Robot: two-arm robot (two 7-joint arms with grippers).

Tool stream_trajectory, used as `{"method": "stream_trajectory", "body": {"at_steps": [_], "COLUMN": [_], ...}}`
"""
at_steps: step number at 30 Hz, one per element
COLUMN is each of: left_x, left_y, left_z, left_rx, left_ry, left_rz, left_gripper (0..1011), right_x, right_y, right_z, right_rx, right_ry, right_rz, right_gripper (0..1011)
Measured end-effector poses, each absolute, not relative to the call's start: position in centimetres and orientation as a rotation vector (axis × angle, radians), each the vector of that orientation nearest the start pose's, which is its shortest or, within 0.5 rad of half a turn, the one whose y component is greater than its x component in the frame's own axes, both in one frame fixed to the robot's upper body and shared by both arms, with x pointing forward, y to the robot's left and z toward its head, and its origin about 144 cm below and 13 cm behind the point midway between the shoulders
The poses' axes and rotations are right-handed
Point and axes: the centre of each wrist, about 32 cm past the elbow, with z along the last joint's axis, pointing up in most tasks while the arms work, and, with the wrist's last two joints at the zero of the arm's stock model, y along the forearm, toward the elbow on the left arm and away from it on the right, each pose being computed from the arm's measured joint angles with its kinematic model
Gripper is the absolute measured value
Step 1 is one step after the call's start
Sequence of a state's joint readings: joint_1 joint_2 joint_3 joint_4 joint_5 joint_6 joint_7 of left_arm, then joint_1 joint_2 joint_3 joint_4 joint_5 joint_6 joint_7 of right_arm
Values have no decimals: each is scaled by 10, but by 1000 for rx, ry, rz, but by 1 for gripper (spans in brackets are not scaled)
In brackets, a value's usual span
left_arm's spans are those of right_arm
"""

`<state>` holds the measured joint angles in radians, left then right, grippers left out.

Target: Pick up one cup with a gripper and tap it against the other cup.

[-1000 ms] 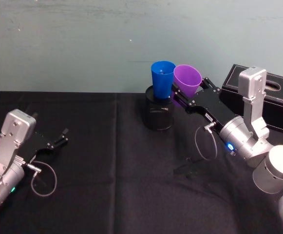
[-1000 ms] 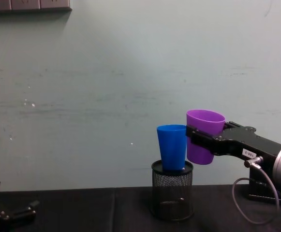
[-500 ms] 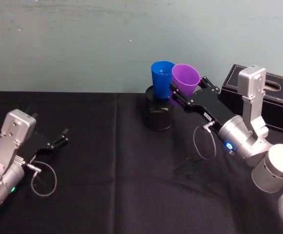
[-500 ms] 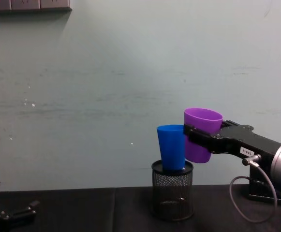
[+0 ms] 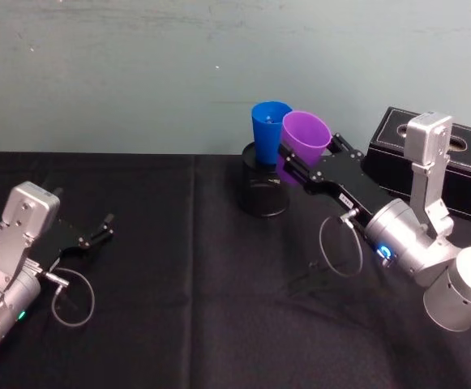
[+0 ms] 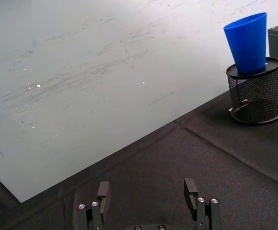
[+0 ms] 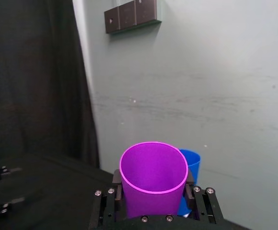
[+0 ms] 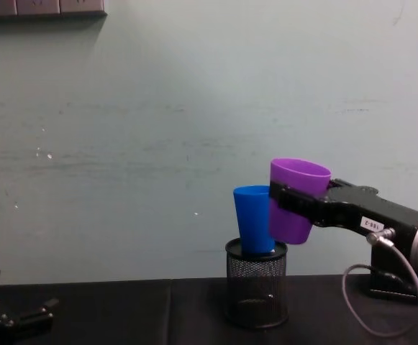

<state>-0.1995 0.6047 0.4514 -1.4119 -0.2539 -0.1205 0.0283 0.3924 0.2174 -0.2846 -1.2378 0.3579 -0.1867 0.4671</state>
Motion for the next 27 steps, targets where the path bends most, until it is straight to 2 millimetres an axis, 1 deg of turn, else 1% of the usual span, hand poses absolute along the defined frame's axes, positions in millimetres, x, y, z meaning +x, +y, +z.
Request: {"method": "stream_trajectory", "body": {"at_steps": [12,27], "left_x": [489,489], "left_y": [310,310], "left_z": [1140,1140], "left_rx": [305,304], "left_ry": [-285,-285], "left_rz": [1248,1248], "left_gripper": [1011,1011], "right_x": [537,510], "right_y": [-228,-226], "right_z": [1180,1185], "right_rx": [124,77], "right_ry": [-81,-76], "right_rz": [-881,-871], "right_gripper": [726,726]}}
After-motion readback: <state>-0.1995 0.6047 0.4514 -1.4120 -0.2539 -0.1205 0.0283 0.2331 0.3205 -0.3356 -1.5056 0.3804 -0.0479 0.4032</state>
